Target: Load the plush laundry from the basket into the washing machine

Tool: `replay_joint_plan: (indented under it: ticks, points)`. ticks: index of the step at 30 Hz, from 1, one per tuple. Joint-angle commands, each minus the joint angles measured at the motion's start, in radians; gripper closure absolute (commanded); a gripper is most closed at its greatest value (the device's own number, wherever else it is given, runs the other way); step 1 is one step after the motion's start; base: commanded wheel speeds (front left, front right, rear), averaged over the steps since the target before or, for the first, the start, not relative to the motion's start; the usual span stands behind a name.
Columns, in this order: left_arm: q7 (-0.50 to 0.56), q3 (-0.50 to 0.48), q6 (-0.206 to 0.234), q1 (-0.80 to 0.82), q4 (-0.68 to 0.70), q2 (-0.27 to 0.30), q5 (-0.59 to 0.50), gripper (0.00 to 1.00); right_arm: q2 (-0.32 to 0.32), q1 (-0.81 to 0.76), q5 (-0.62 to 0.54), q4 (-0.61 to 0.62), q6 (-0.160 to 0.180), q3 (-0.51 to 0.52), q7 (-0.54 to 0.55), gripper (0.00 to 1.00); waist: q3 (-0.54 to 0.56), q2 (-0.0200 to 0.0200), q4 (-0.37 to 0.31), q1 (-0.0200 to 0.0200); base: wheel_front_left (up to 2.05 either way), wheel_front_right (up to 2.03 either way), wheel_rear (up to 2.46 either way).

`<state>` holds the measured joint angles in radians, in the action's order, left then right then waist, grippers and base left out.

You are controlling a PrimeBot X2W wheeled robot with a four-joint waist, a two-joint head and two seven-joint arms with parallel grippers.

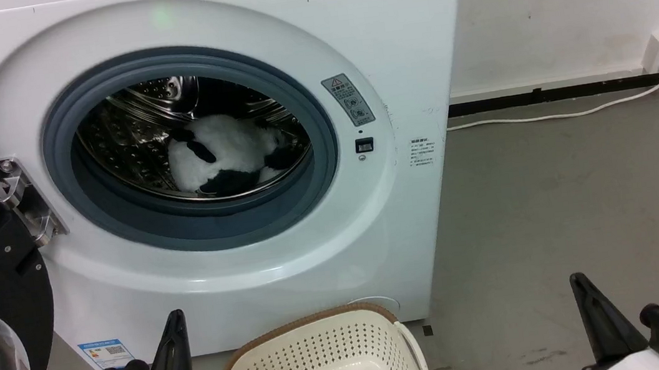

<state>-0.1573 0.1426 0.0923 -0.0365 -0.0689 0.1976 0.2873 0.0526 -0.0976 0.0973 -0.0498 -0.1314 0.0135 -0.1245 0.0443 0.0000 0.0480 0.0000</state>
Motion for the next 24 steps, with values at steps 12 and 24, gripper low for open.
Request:
replay_joint_plan:
  ticks: [12,24]
  points:
    - [0.028,-0.028,-0.018,0.017,0.016,-0.028,-0.055,1.0,-0.001,0.027,-0.021,0.015,0.0,-0.004,0.021,1.0,-0.007,0.0,-0.008,0.0,0.0,0.0,0.0]
    - [0.053,-0.05,-0.032,0.02,0.026,-0.051,-0.099,1.0,-0.001,0.041,-0.035,0.022,0.0,-0.006,0.041,1.0,-0.014,0.0,-0.015,0.0,0.0,0.0,0.0]
